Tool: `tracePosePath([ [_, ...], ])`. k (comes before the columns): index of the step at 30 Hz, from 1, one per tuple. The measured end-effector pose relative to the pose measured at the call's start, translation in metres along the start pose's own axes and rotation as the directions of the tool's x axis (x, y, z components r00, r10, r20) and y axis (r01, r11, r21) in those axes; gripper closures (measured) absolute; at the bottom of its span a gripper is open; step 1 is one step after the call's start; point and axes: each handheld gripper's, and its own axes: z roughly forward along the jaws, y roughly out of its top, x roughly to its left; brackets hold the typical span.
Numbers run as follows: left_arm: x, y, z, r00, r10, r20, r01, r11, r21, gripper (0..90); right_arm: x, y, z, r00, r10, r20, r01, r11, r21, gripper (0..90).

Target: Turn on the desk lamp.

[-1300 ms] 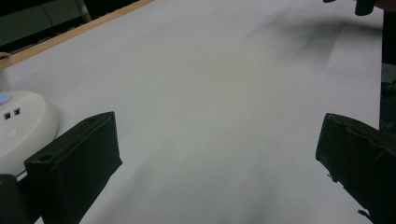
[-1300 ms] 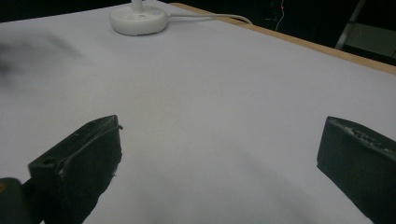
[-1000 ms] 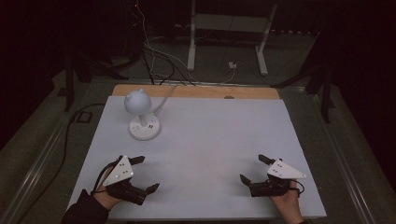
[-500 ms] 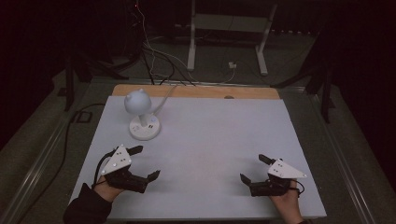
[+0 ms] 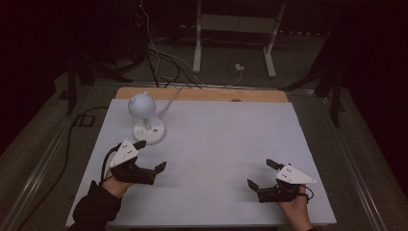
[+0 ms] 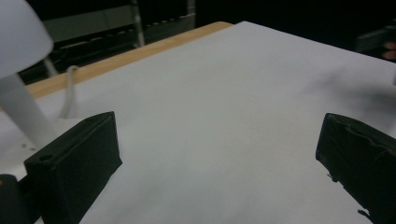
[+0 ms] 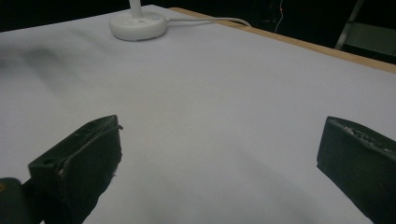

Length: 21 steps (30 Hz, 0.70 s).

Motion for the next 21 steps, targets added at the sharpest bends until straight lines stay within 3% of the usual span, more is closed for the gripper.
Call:
tracePosePath([
  [10, 0.002, 0.004, 0.012, 0.9985, -0.020, -0.051, 0.020, 0.9998, 0.004, 0.3, 0.000, 0.000, 0.000, 1.0000, -0.007, -0.002, 0.007, 1.000, -0.001, 0.0],
  [21, 0.009, 0.006, 0.024, 0.9859, -0.064, -0.154, 0.063, 0.9980, -0.012, 0.3, 0.000, 0.000, -0.001, 1.0000, -0.003, -0.004, 0.003, 1.000, -0.003, 0.0],
])
